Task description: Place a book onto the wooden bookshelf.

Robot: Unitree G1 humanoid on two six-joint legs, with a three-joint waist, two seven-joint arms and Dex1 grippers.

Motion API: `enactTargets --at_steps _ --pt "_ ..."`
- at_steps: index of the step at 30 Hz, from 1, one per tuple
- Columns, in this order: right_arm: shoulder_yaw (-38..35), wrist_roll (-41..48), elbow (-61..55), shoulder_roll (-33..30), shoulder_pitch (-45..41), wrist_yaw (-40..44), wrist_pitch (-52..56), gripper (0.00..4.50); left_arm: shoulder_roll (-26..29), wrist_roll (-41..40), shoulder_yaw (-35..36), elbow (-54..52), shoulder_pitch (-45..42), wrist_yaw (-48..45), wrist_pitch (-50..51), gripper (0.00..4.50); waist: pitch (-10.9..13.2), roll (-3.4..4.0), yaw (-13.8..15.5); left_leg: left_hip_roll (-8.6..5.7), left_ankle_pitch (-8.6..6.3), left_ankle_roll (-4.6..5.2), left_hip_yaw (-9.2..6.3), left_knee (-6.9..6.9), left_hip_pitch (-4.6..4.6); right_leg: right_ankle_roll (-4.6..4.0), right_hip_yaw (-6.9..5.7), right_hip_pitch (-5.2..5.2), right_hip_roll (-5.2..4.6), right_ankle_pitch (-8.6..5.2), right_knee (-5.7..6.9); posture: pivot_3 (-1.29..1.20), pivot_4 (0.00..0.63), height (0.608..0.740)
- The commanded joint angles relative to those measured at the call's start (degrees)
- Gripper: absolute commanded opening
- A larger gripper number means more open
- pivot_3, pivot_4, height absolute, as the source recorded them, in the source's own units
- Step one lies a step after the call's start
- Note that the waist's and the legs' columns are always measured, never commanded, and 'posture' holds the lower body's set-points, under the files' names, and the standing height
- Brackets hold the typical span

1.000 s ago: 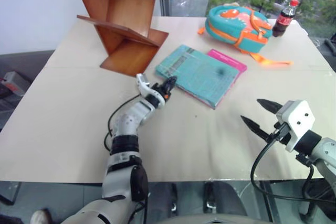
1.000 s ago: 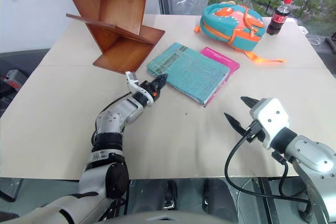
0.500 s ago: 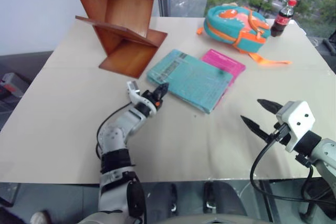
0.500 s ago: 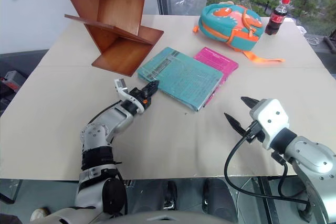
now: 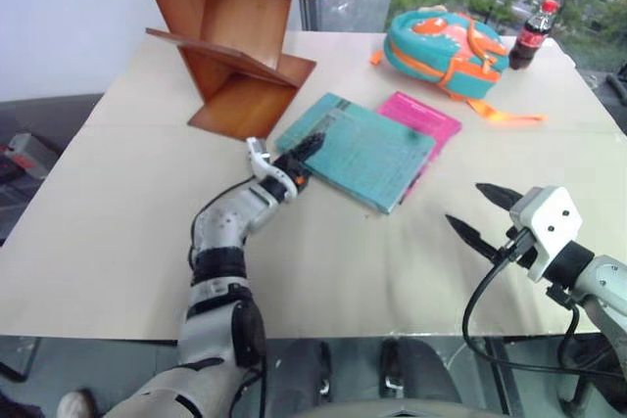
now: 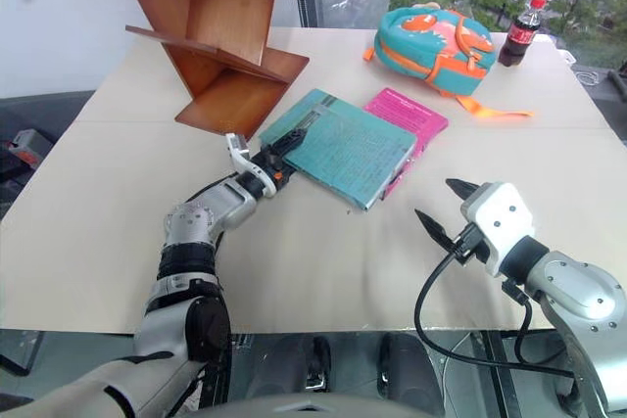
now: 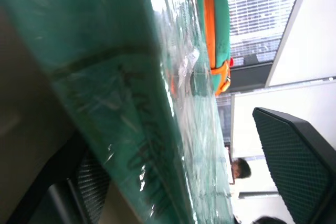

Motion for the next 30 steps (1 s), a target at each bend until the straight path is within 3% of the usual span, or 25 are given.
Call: enactTargets --at_steps 1,4,9,10,18,23,26,28,30 --pt "-1.77 1.39 -3.67 0.06 -0.41 -0.68 0.54 3.36 -0.68 0.81 -0.06 3.14 -0.49 -1.13 1.81 3.74 0.00 0.00 -0.02 -0.01 0.00 0.00 0.00 0.00 0.00 0.00 0.00 0.00 -0.01 0.00 0.00 0.00 0.150 0.740" --pt "-2.46 3.83 -5.29 0.27 -0.33 -0.42 1.28 3.36 -1.09 0.22 1.01 3.25 -0.46 -1.15 2.74 2.66 0.00 0.00 -0.07 0.00 0.00 0.00 0.00 0.00 0.00 0.00 0.01 0.00 -0.01 0.00 0.00 0.00 0.150 0.740" --pt "-2.97 8.11 -7.51 0.30 -0.09 -0.13 1.97 3.36 -1.21 -1.68 3.04 0.31 0.58 0.69 5.40 0.23 -0.01 0.00 -0.03 0.01 0.00 0.00 -0.04 0.00 0.01 0.00 0.00 0.03 -0.04 0.00 0.00 0.00 0.150 0.740" --pt "-2.88 8.84 -7.83 0.29 -0.21 -0.26 2.09 3.36 -1.21 -2.49 3.58 -0.85 0.83 1.45 6.26 0.07 -0.01 0.00 -0.11 0.00 0.00 0.00 -0.04 0.00 0.02 0.00 0.00 0.03 -0.06 0.00 0.00 0.00 0.150 0.740" --pt "-4.10 15.88 -9.11 0.81 -3.20 -1.44 1.65 3.36 -1.46 -13.15 6.79 -16.20 3.59 11.46 15.00 0.07 0.06 -0.09 -0.23 0.03 0.00 0.00 -0.08 -0.01 -0.05 -0.02 0.24 -0.01 -0.03 0.01 -0.02 0.00 0.150 0.740" --pt "-5.32 20.78 -9.04 0.91 -6.31 -1.71 0.46 3.36 0.28 -15.60 4.56 -24.03 3.81 13.86 17.45 0.07 0.09 -0.15 -0.19 0.01 0.00 -0.01 -0.07 -0.01 -0.06 -0.02 0.23 0.00 -0.03 0.01 -0.03 0.00 0.150 0.740" --pt "-8.98 27.79 -8.99 0.79 -7.99 -1.85 -1.26 3.36 5.52 -8.71 -4.55 -36.60 3.70 8.02 15.38 0.07 0.21 -0.30 -0.18 0.00 0.00 -0.01 -0.09 -0.01 -0.09 -0.22 0.20 -0.01 -0.01 0.12 -0.03 0.00 0.150 0.740" --pt "-10.68 31.29 -8.47 0.67 -9.19 -2.21 -2.28 3.36 11.68 1.73 -13.18 -46.10 2.66 3.79 8.25 0.07 0.23 -0.30 -0.18 -0.01 0.00 -0.02 -0.09 -0.02 -0.10 -0.23 0.17 -0.01 0.00 0.13 -0.05 0.00 0.150 0.740" --pt "-11.48 33.58 -7.70 0.50 -10.15 -2.63 -2.95 3.36 15.55 7.57 -17.19 -51.37 0.68 0.32 2.63 0.07 0.22 -0.29 -0.15 -0.03 0.00 -0.03 -0.05 -0.05 -0.07 -0.25 0.12 -0.01 0.00 0.14 -0.07 0.00 0.150 0.740"
